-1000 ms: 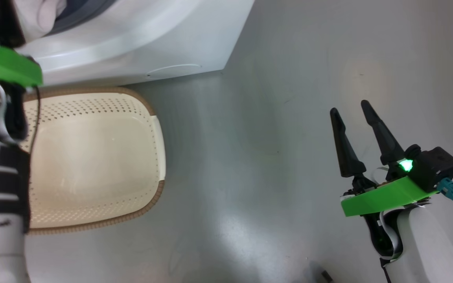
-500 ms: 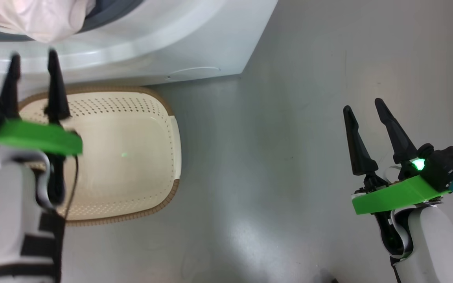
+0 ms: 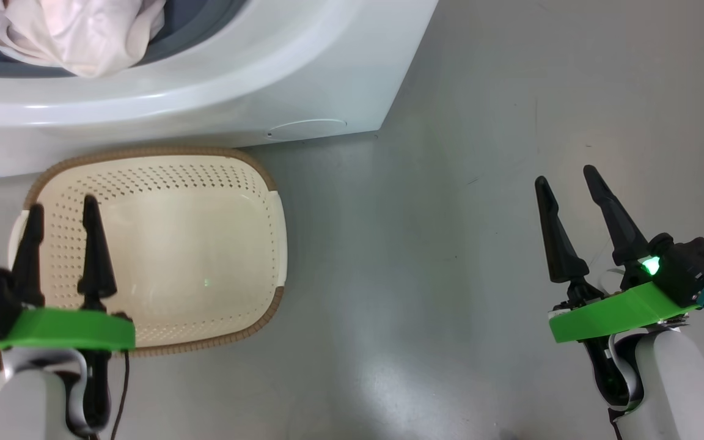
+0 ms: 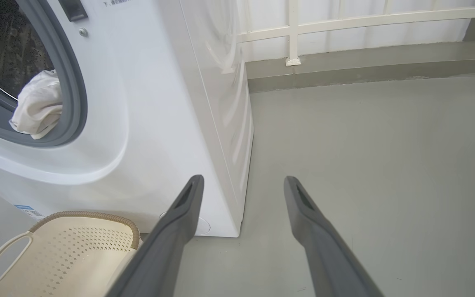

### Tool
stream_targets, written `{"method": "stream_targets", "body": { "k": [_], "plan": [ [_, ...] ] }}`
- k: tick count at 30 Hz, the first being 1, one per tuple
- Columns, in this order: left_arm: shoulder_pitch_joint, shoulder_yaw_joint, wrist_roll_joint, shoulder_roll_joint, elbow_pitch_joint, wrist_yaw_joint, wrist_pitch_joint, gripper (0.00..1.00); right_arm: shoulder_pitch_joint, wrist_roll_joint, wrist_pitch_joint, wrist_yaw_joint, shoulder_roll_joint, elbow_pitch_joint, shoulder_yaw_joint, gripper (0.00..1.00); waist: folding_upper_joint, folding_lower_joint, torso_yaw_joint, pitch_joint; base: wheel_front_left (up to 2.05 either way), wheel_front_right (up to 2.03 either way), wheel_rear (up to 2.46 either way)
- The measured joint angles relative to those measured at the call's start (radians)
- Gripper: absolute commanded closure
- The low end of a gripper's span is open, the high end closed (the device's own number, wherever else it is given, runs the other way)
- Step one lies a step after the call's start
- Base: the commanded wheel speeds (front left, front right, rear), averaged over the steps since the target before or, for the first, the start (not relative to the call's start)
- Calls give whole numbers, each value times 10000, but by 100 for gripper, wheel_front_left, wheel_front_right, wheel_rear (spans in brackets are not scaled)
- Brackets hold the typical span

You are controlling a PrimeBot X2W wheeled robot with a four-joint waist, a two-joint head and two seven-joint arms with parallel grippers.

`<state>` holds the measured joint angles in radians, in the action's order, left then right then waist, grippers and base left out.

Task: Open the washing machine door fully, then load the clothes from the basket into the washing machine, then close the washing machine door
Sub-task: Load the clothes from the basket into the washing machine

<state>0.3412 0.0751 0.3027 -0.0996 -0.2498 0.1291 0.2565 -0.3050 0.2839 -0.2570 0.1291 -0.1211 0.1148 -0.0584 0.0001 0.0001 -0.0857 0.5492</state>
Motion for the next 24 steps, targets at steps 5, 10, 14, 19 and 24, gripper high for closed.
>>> {"method": "stream_targets", "body": {
  "k": [5, 10, 14, 19, 24],
  "plan": [
    [-460, 113, -82, 69, 370, 0, 0, 0, 6, 0, 0, 0, -4, 8, 8, 0, 0, 0, 16, -19, 0, 0, 0],
    [-505, 142, -88, 113, 433, 0, 0, 0, 10, 0, 0, -2, -6, 36, 4, 0, 0, 0, 6, -76, 0, 0, 0],
    [-502, 151, -88, 130, 435, 0, 0, 0, 12, 0, 0, -2, -6, 35, 4, 0, 0, -1, -12, -91, 0, 0, 0],
    [-284, 102, -86, 132, 244, 0, 0, 0, 10, 0, 0, 0, -10, 27, 17, 0, 0, -1, 19, 18, 0, 0, 0],
    [628, -125, -82, 44, -90, 0, 0, 0, -18, 0, 0, 0, -15, 23, 21, 0, 0, 0, 72, 187, 0, 0, 0]
  ]
}}
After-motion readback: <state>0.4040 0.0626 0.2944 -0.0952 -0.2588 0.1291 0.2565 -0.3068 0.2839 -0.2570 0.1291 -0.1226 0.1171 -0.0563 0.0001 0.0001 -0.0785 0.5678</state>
